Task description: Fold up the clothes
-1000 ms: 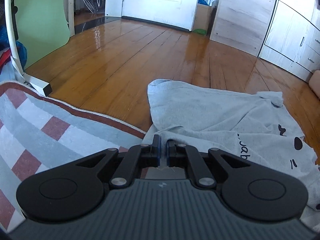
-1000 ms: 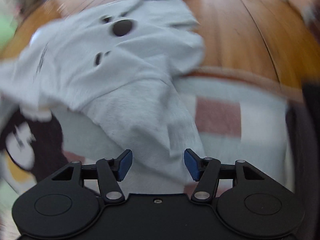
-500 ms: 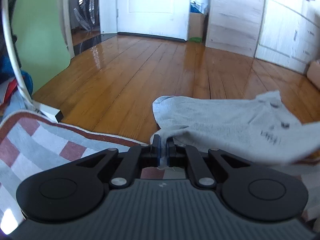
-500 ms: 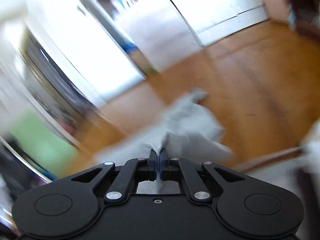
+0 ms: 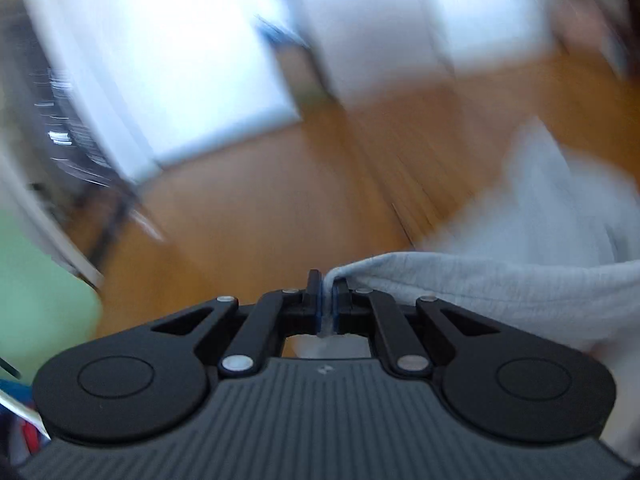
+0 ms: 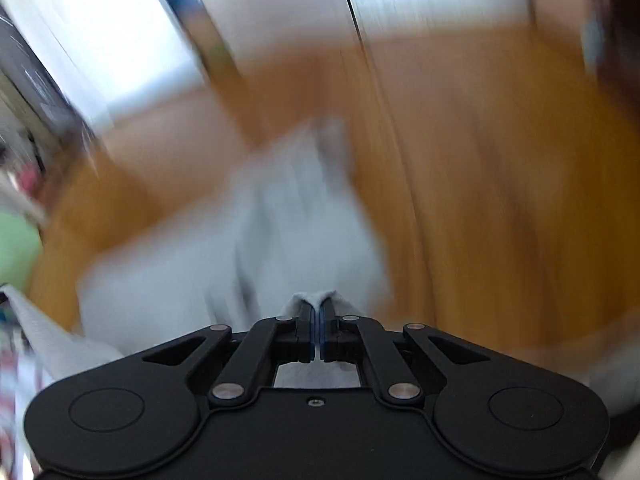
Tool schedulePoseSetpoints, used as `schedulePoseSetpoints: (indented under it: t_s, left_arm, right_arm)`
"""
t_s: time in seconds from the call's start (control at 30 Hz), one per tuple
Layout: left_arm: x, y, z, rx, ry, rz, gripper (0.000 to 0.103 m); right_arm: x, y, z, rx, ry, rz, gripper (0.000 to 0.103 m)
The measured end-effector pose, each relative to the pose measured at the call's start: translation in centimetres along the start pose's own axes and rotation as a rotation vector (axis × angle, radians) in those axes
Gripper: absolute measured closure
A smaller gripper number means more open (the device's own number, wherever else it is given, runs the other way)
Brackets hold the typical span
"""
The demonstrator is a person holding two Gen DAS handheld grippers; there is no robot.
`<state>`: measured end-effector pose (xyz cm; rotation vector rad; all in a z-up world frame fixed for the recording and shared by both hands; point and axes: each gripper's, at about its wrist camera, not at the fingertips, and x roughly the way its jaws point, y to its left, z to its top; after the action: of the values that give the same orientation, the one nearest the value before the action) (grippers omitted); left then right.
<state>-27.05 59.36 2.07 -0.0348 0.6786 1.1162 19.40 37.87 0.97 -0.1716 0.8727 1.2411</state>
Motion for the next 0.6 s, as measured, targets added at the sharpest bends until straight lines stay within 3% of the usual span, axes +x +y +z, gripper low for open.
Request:
schedulePoseSetpoints:
  t_s: [0.1,0.13,0.2,0.27,0.33,0.4,0.53,0.6]
  left_arm:
    - [-5.2,6.3,8.1,-0.229,-0.247,0.102,0.098]
    - [-7.1,7.1,8.9,-0.244,-0.313,0.115,0.098]
    - [-10.9,8.5,10.3,-0.268,-0.443,0.14,0.098]
    - [-13.9,8.3,9.3,-0.253,-0.517,0.169,0.098]
    - [-15.3,7.5,6.9,-0.243,-0.517,0.181,0.098]
    - [-13.1,7.4,3.3,-0.27,-0.416,0.146,0.098]
    - [-7.3,6.9,-4.9,-0.292,-0.187,0.084,0.098]
    - [-3.5,5.4,-9.4,-0.233,-0.055,0.08,0.098]
  right_arm:
    - [-8.6,3.0,8.5,0.058,-0.368,0.115,0.1]
    - [-11.4,3.7,10.1,0.076,-0.461,0.14,0.1]
    - [-15.5,4.4,10.8,0.061,-0.574,0.178,0.1]
    - [-18.0,4.5,9.7,0.061,-0.615,0.233,0.1]
    - [-18.3,4.6,7.4,0.022,-0.612,0.227,0.1]
    - [-16.0,4.4,4.6,-0.007,-0.54,0.184,0.1]
    - [-6.8,0.5,-2.4,0.129,-0.293,0.178,0.1]
    - [-1.8,-0.4,-6.3,0.107,-0.158,0.093,0.1]
